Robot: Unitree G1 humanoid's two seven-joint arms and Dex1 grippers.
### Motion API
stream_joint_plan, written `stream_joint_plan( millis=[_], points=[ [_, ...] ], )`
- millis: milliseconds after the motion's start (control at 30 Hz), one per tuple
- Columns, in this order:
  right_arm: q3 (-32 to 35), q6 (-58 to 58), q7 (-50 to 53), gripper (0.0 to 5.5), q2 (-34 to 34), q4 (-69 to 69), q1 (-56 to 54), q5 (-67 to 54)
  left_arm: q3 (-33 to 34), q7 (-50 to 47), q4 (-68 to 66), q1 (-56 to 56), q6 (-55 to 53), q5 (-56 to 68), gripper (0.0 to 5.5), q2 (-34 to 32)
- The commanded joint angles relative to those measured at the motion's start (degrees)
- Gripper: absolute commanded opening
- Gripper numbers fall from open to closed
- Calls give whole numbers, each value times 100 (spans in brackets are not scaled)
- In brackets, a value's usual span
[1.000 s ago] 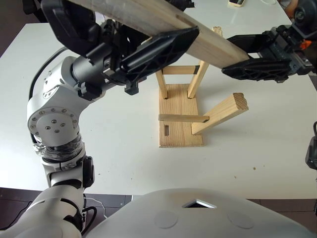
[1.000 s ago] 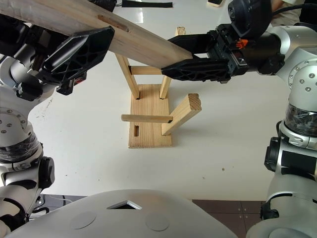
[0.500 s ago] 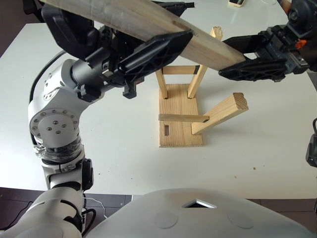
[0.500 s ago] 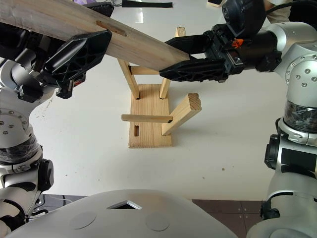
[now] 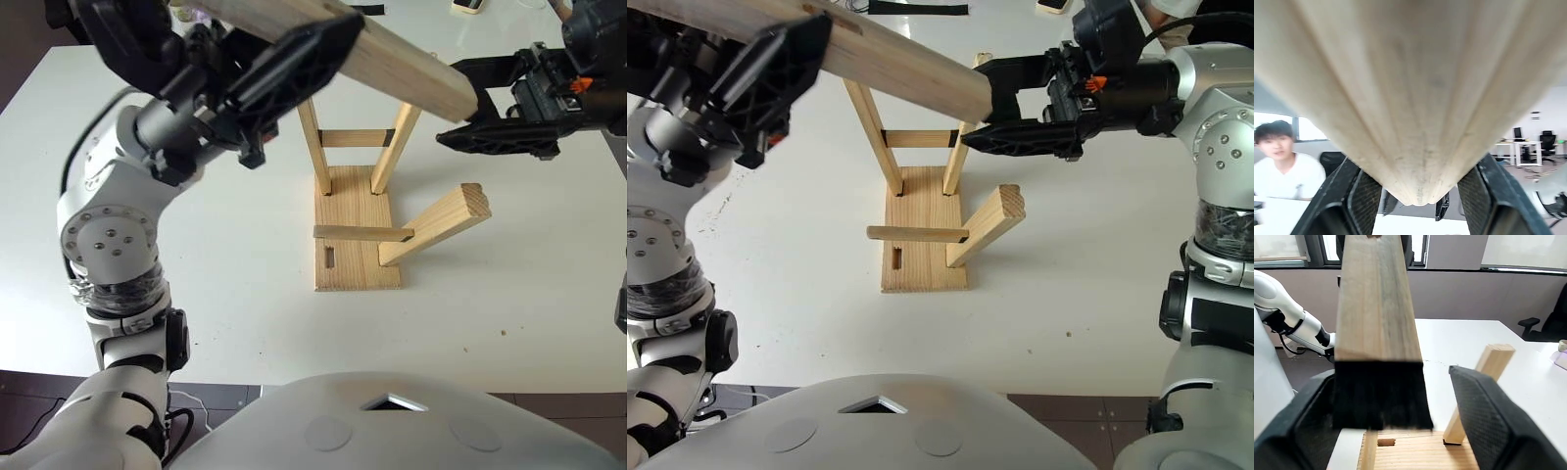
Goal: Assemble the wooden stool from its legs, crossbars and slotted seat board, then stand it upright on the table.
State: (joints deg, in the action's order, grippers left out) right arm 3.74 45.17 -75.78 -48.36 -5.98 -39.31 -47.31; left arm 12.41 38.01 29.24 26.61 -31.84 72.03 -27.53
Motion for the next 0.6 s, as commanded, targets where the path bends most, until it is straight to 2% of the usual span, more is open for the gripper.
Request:
stream_joint_plan(
  millis=[33, 233, 333, 600],
  points=[
    [468, -208, 150, 351, -195, 224, 302, 151, 508, 141, -137, 16, 29, -76, 205, -473],
    [1329, -318, 350, 351, -434, 258, 1173, 151, 1384, 261, -24, -753, -165, 13, 205, -1221],
    [1657, -421, 438, 351, -510, 348, 1626, 246, 1712, 386, 25, -1511, 75, -495, 205, -1237],
    [2036, -503, 549, 351, -544, 227, 2328, 280, 1560, 1326, -69, -3216, 429, -1695, 205, -1338]
  ],
)
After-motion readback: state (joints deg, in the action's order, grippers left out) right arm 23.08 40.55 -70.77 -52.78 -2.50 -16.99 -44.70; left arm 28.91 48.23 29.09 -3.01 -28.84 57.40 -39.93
